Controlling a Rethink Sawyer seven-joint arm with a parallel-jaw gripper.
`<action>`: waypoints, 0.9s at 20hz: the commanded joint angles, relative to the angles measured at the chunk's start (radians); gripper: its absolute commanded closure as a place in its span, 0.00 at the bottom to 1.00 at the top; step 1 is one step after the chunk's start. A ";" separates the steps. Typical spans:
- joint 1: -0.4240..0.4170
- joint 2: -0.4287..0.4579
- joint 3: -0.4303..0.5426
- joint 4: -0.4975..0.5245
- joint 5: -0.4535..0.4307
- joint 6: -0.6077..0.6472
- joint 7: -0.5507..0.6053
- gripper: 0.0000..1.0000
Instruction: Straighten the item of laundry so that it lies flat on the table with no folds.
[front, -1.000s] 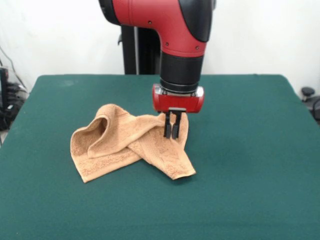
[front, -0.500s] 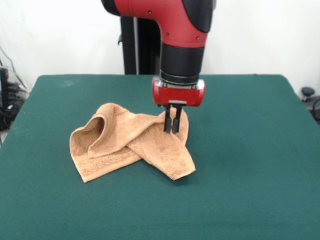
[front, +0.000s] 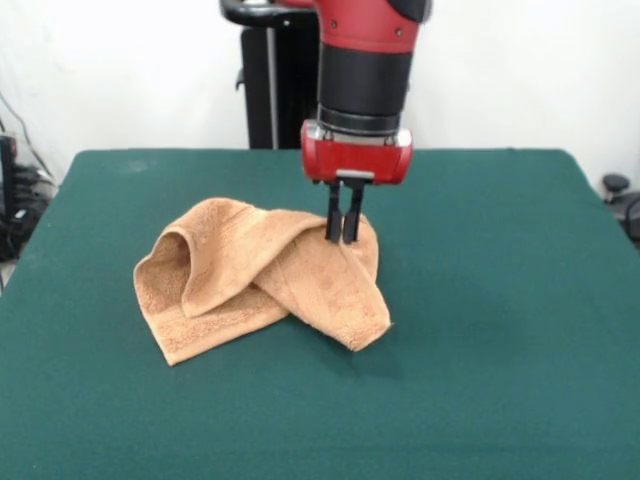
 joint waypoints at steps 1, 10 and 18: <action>0.009 -0.044 0.116 0.105 0.005 0.158 0.101 1.00; -0.037 -0.069 0.142 0.188 -0.022 0.128 0.078 1.00; -0.104 -0.068 0.171 0.260 -0.080 0.064 0.042 1.00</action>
